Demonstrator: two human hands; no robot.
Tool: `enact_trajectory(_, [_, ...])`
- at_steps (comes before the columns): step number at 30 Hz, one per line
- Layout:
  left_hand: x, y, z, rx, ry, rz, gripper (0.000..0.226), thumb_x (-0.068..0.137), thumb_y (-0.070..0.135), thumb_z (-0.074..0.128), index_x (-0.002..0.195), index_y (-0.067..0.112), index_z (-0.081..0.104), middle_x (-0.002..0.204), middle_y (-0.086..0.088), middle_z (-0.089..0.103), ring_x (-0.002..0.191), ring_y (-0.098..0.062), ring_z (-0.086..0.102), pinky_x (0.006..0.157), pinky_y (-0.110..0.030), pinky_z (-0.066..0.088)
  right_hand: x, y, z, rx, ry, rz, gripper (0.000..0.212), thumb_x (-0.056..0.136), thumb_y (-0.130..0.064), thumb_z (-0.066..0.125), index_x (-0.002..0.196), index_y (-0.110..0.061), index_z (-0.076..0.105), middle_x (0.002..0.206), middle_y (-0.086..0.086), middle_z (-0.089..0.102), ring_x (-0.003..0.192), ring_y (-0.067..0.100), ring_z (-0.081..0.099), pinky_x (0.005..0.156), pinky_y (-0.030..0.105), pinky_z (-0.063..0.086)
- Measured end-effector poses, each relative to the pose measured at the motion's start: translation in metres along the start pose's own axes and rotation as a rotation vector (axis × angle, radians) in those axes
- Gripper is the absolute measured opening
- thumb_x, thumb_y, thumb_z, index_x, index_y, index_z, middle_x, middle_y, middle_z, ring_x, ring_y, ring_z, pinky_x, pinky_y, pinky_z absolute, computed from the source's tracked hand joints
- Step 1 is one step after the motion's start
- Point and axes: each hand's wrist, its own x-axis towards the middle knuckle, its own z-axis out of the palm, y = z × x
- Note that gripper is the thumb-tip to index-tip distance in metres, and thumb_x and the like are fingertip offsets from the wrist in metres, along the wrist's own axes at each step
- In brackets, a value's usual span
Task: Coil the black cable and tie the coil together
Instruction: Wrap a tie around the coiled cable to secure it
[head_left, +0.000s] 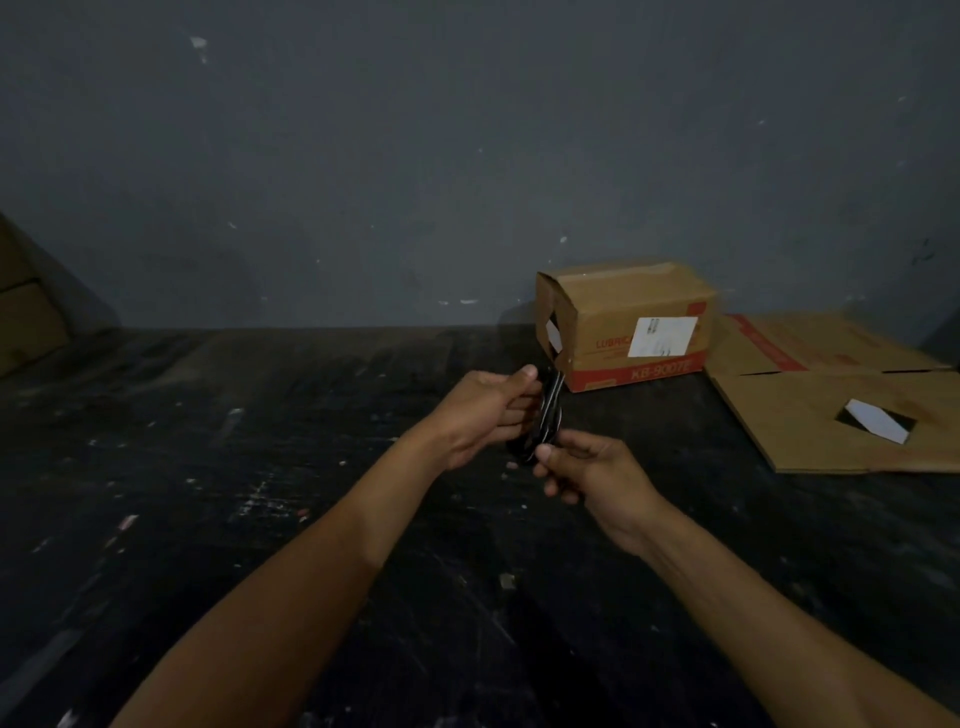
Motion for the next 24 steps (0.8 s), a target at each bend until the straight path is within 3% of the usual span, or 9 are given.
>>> enact_trajectory(4, [-0.007, -0.019, 0.000, 0.362, 0.181, 0.373, 0.012, 0.096, 0.021, 0.058, 0.103, 0.025, 0.066, 0.104, 0.002, 0.072, 0.096, -0.005, 0.069, 0.080, -0.017, 0.056, -0.005, 0.001, -0.009, 0.183, 0.022, 0.155, 0.009, 0.088, -0.016, 0.065, 0.091, -0.018, 0.073, 0.071, -0.001, 0.068, 0.058, 0.008, 0.054, 0.047, 0.020, 0.034])
enact_trajectory(6, [-0.015, -0.038, -0.002, 0.601, 0.152, 0.535, 0.017, 0.092, 0.022, 0.063, 0.106, 0.031, 0.060, 0.108, 0.010, 0.067, 0.104, 0.001, 0.062, 0.083, -0.012, 0.051, -0.007, 0.000, -0.013, 0.244, 0.053, 0.216, 0.008, 0.086, -0.018, 0.067, 0.091, -0.021, 0.073, 0.070, -0.005, 0.070, 0.061, 0.007, 0.049, 0.051, 0.022, 0.031])
enact_trajectory(10, [-0.026, -0.082, 0.001, 0.916, 0.077, 0.589, 0.042, 0.087, 0.037, 0.067, 0.124, 0.033, 0.047, 0.133, 0.003, 0.056, 0.133, -0.009, 0.043, 0.111, -0.032, 0.036, -0.009, 0.004, -0.015, 0.339, 0.196, 0.367, 0.012, 0.080, -0.021, 0.073, 0.089, -0.026, 0.068, 0.075, -0.004, 0.059, 0.067, 0.012, 0.042, 0.058, 0.026, 0.031])
enact_trajectory(13, [-0.029, -0.097, 0.009, 0.959, 0.148, 0.693, 0.046, 0.087, 0.039, 0.064, 0.128, 0.031, 0.043, 0.137, -0.001, 0.055, 0.134, -0.009, 0.041, 0.116, -0.036, 0.030, -0.014, 0.014, -0.016, 0.349, 0.200, 0.467, 0.024, 0.072, -0.028, 0.078, 0.095, -0.026, 0.071, 0.077, -0.002, 0.052, 0.071, 0.015, 0.042, 0.063, 0.030, 0.034])
enact_trajectory(16, [-0.028, -0.103, 0.014, 0.938, 0.142, 0.763, 0.033, 0.091, 0.032, 0.061, 0.121, 0.026, 0.049, 0.120, -0.001, 0.063, 0.116, -0.014, 0.056, 0.101, -0.032, 0.047, -0.020, 0.023, -0.017, 0.367, 0.167, 0.517, 0.029, 0.068, -0.033, 0.080, 0.096, -0.027, 0.073, 0.077, -0.002, 0.048, 0.071, 0.015, 0.039, 0.063, 0.030, 0.034])
enact_trajectory(19, [-0.029, -0.111, 0.016, 0.870, 0.052, 0.734, 0.022, 0.093, 0.030, 0.059, 0.114, 0.026, 0.051, 0.112, 0.002, 0.066, 0.104, -0.004, 0.060, 0.086, -0.018, 0.050, -0.024, 0.031, -0.022, 0.383, 0.167, 0.555, 0.028, 0.064, -0.036, 0.082, 0.089, -0.026, 0.073, 0.073, -0.003, 0.046, 0.068, 0.014, 0.038, 0.061, 0.030, 0.034])
enact_trajectory(21, [-0.028, -0.118, 0.019, 0.825, 0.023, 0.716, 0.018, 0.094, 0.031, 0.058, 0.111, 0.027, 0.054, 0.111, 0.005, 0.067, 0.104, 0.000, 0.060, 0.087, -0.012, 0.047, -0.027, 0.039, -0.026, 0.386, 0.164, 0.584, 0.024, 0.064, -0.037, 0.082, 0.082, -0.026, 0.071, 0.068, -0.004, 0.046, 0.064, 0.014, 0.038, 0.060, 0.029, 0.033])
enact_trajectory(24, [-0.029, -0.132, 0.026, 0.718, 0.031, 0.649, 0.012, 0.093, 0.033, 0.059, 0.103, 0.027, 0.058, 0.105, 0.015, 0.068, 0.102, 0.004, 0.062, 0.086, -0.013, 0.049, -0.034, 0.051, -0.032, 0.368, 0.161, 0.634, 0.024, 0.065, -0.039, 0.082, 0.076, -0.024, 0.067, 0.061, -0.005, 0.046, 0.055, 0.011, 0.039, 0.055, 0.027, 0.030])
